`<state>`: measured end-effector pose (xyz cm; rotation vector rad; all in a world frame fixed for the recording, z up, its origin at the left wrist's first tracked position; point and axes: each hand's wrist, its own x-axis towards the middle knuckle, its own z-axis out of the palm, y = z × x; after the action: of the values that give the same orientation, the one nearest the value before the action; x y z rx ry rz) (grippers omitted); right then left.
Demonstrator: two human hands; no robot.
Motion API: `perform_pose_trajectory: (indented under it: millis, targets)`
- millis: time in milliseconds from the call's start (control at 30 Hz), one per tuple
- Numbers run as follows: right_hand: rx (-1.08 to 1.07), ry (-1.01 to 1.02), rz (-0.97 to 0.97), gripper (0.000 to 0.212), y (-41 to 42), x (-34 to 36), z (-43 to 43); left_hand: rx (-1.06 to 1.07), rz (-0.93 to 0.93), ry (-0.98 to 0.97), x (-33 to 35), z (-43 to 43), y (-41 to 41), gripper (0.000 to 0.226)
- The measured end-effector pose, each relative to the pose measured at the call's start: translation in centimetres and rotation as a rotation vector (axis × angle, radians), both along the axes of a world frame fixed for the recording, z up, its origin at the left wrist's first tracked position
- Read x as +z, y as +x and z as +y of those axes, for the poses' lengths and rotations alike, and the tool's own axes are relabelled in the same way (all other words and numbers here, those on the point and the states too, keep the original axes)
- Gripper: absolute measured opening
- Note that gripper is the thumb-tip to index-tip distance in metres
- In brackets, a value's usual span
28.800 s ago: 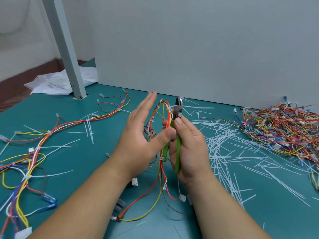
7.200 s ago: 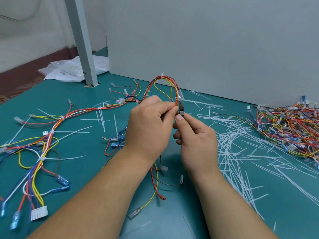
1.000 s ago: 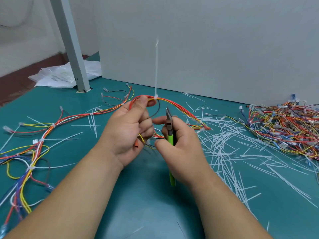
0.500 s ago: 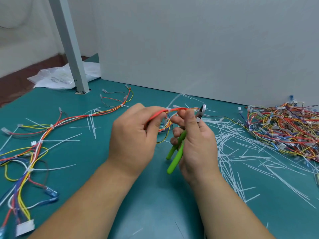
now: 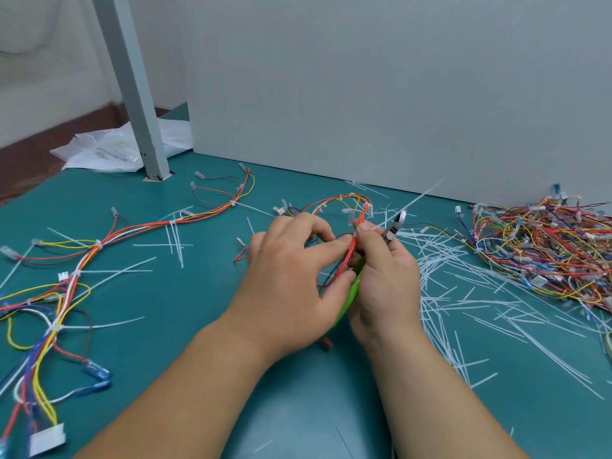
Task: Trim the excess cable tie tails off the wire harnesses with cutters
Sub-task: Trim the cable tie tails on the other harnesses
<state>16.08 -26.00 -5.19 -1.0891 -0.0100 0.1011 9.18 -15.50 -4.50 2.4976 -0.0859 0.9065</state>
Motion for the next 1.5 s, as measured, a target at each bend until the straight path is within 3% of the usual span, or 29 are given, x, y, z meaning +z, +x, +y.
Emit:
perform_pose_trajectory:
  millis: [67,133,200,300,633,800,933,1133,1233,1500]
  targets:
    - [0.022,0.008,0.017,0.011,0.4,-0.1,-0.2,-0.141,0.01,-0.435,0.2,0.0,0.3,0.031]
    - [0.076,-0.027,-0.012,0.016,0.6,-0.1,-0.4,-0.141,-0.018,-0.826,0.6,0.3,0.7,0.021]
    - [0.151,-0.056,-0.064,0.016,0.5,-0.1,-0.2,-0.068,0.0,-1.004,0.7,0.9,1.2,0.013]
    - [0.192,-0.066,-0.1,0.023,0.4,-0.3,0.1,-0.073,0.134,-1.108,0.5,1.2,1.6,0.011]
    - [0.296,-0.061,-0.165,0.013,-0.3,-0.2,-0.1,-0.095,0.29,-1.177,0.7,0.7,1.0,0.027]
    - [0.248,-0.08,-0.179,0.018,-0.4,-0.2,0.0,-0.104,0.409,-1.117,0.5,1.2,1.0,0.021]
    - [0.242,-0.098,-0.181,0.014,-0.4,-0.1,0.1,-0.192,0.457,-1.209,0.5,1.3,1.0,0.023]
    - [0.174,-0.19,-0.196,0.018,-0.3,-0.3,0.1,-0.241,0.252,-0.97,0.4,1.9,1.2,0.018]
    - [0.193,-0.17,-0.194,0.013,-0.4,-0.1,0.1,-0.25,0.238,-0.871,0.3,1.8,1.1,0.013]
    - [0.217,-0.184,-0.298,0.016,-0.5,-0.5,0.4,-0.232,0.133,-1.07,0.4,0.5,1.1,0.018]
